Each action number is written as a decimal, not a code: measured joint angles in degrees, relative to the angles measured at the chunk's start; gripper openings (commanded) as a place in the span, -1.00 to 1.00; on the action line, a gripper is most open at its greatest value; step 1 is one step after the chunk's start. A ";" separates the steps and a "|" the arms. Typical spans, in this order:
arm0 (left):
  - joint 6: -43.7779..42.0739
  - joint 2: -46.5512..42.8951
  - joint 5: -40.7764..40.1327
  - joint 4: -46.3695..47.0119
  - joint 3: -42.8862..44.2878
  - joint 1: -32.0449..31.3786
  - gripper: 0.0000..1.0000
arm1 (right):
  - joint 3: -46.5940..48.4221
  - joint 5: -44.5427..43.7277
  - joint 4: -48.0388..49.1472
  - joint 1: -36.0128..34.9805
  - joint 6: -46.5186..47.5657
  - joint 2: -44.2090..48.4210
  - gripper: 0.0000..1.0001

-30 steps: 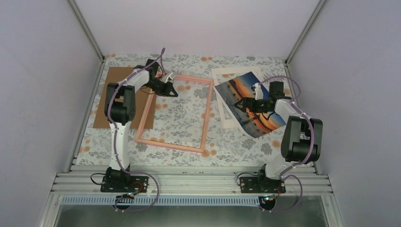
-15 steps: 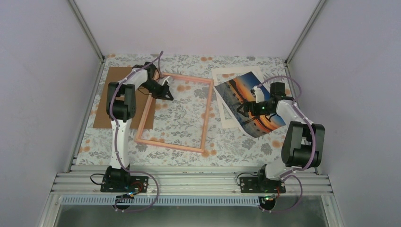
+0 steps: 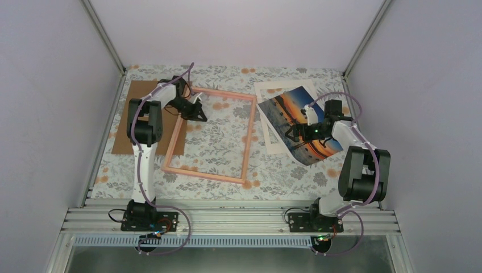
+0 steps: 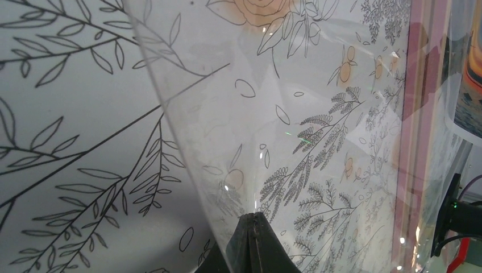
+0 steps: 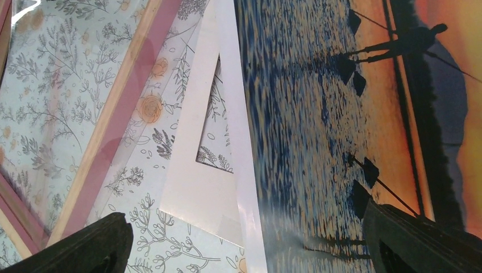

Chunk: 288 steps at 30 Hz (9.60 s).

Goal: Put the photo into the frame

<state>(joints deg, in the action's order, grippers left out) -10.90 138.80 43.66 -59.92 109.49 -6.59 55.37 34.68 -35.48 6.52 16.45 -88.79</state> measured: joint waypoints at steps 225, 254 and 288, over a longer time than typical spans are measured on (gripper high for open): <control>-1.20 -10.73 -8.33 -4.20 -11.43 6.78 -0.95 | 2.78 -9.44 -10.60 0.00 7.52 -0.66 1.00; 1.97 -12.07 -8.63 -0.17 -14.23 6.73 -0.95 | 2.78 -9.40 -10.40 0.00 7.43 -0.66 1.00; 6.23 -13.31 -8.72 4.87 -18.67 5.60 -0.95 | 11.17 11.41 -8.72 -43.25 11.78 -7.23 -0.84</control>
<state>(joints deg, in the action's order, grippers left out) -4.67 125.49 34.94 -55.05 90.83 -0.99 66.54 46.09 -44.21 -36.73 28.23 -96.03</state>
